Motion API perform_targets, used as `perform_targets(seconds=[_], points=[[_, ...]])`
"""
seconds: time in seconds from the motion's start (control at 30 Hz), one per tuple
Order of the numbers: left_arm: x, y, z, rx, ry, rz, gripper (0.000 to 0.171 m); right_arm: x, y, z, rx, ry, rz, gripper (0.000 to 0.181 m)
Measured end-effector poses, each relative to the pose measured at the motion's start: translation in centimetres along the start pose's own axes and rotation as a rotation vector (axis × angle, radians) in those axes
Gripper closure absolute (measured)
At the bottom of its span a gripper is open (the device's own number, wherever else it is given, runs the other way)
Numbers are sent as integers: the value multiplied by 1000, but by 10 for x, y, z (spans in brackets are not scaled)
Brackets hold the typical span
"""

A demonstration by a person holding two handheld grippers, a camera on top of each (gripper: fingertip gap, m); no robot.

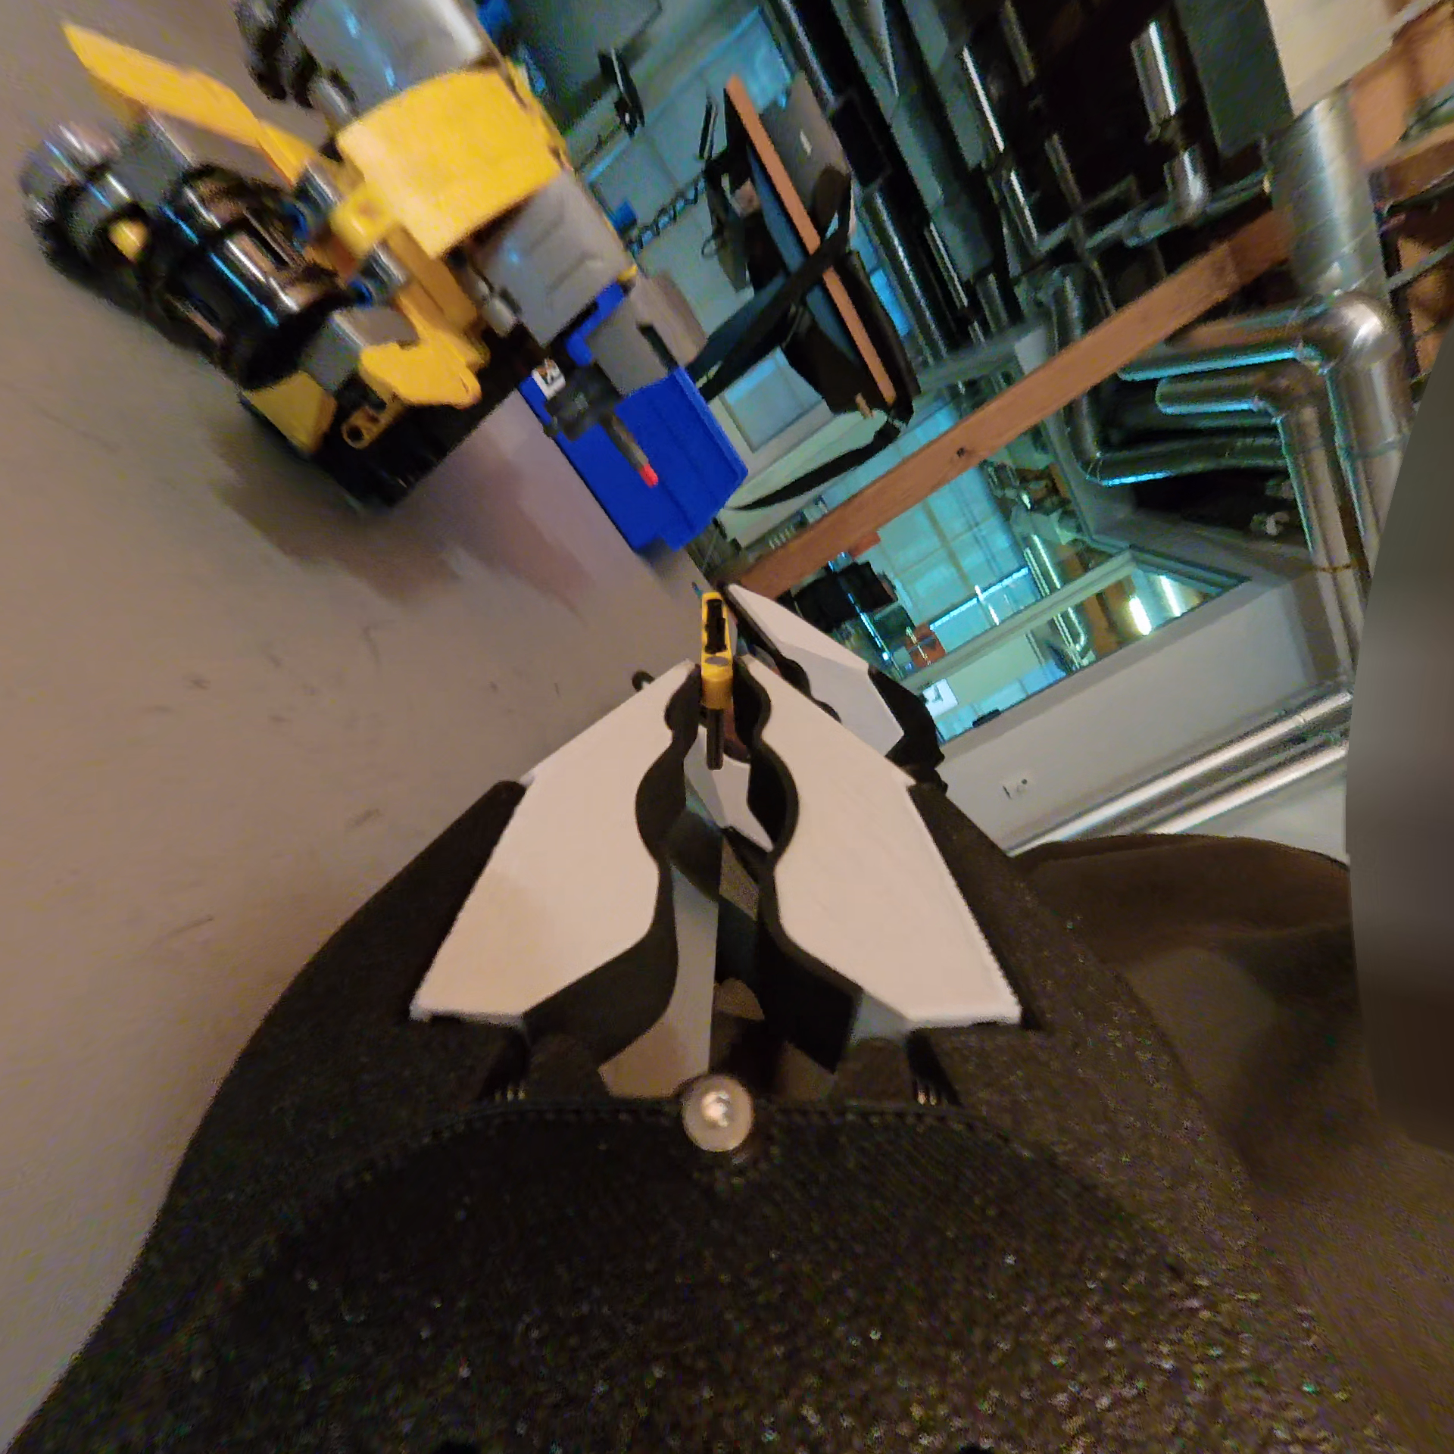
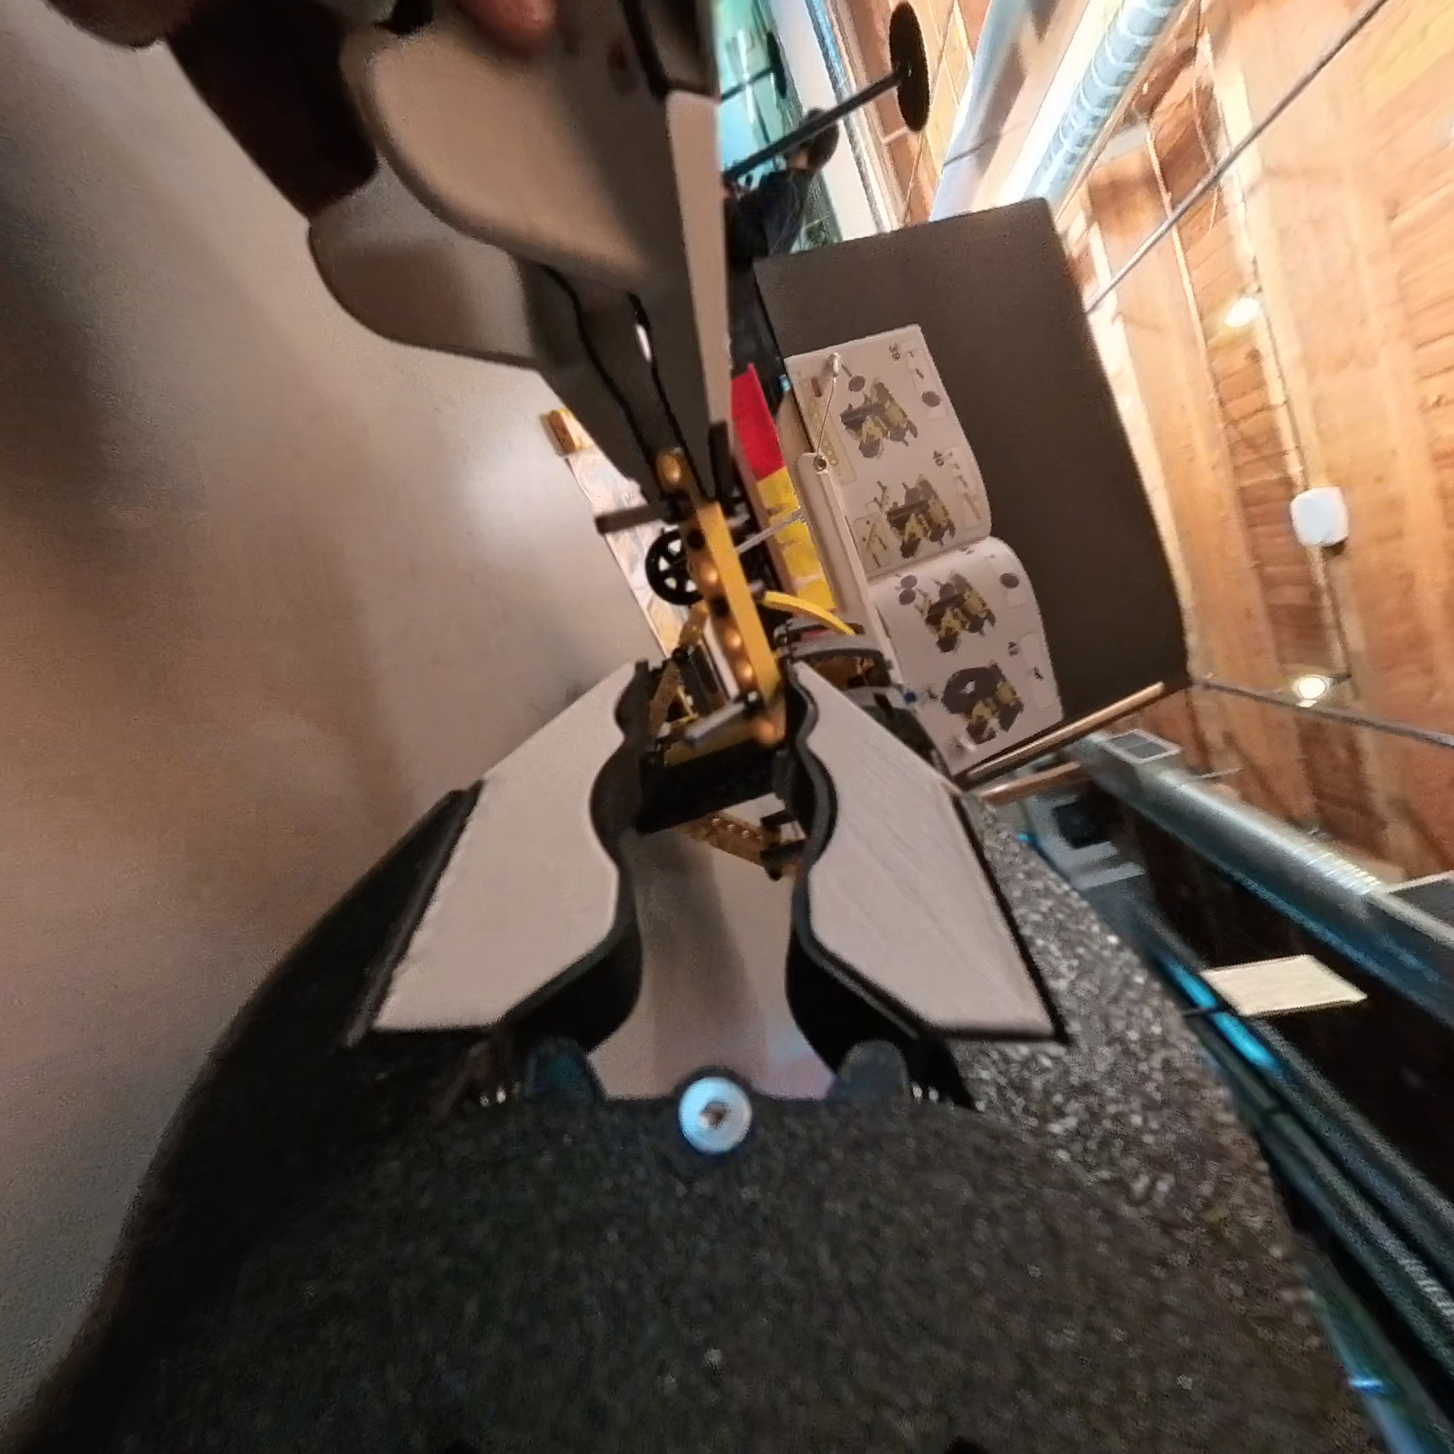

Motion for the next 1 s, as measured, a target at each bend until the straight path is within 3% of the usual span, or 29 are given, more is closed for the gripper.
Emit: perform_targets(seconds=[0.13, 0.27, 0.33, 0.4, 0.53, 0.6, 0.73, 1.0], points=[[-8, -1, 15, 15, -127, -8, 166, -12, -11, 6, 322, -52, 29, 146], [-10, -8, 26, -22, -254, -82, 167, -26, -28, 25, 847, -153, 83, 153], [-3, -15, 24, -52, -266, -139, 167, -24, -32, 27, 1151, -145, 141, 161], [6, -23, 21, -80, -272, -194, 167, -18, -31, 25, 1370, -124, 248, 154], [19, -39, 14, -94, -285, -280, 167, -16, -48, 24, 1816, -311, 441, 152], [24, -42, 10, -94, -272, -295, 167, -15, -52, 16, 1988, -387, 477, 160], [29, -38, 4, -118, -279, -283, 167, -16, -49, 13, 1962, -407, 461, 175], [36, -41, -8, -22, -193, -211, 166, -24, -48, 5, 1905, -403, 468, 174]])
Point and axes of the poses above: each gripper's, where its closed fingertips meet, x out along the fingers, z out of its top, y = z × x across the jaws, the point moved 3 cm from there along -x, back along the fingers, and after that the axes turned 2 degrees about x, right-handed, at the moved point
